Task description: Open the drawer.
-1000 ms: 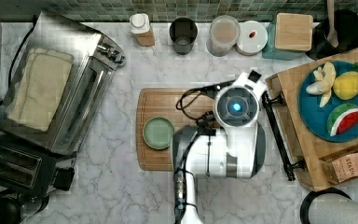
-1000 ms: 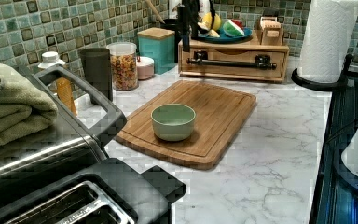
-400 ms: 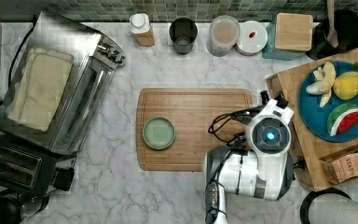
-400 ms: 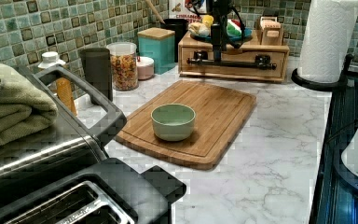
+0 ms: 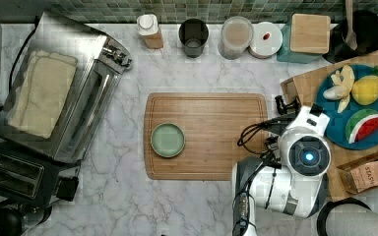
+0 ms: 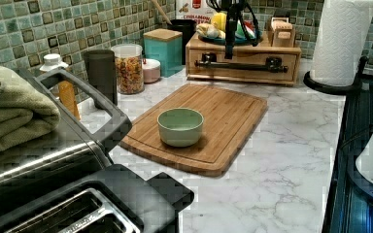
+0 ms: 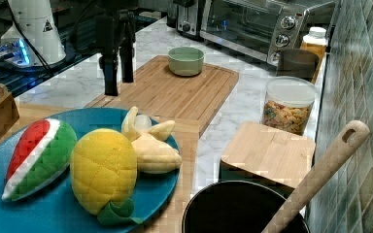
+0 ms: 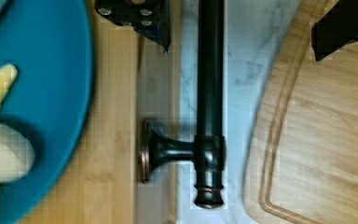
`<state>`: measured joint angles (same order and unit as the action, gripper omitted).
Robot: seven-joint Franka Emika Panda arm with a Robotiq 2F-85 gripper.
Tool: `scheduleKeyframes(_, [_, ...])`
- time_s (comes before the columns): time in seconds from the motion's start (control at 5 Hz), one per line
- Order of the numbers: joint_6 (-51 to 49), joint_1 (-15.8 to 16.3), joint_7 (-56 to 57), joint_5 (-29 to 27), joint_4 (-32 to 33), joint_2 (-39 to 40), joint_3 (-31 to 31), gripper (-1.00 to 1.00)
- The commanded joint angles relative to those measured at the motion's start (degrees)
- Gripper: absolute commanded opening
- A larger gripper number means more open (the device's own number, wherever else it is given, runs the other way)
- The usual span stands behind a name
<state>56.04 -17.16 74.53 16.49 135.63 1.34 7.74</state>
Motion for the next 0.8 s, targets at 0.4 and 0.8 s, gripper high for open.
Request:
scheduleKeyframes(0.4, [3.0,-1.7,3.7,-6.9,-0.1,2.9,-0.1,1.0])
scheduleKeyframes(0.8, [7.0,-3.5,8.3,-8.7,-0.3,6.0,0.7,1.0])
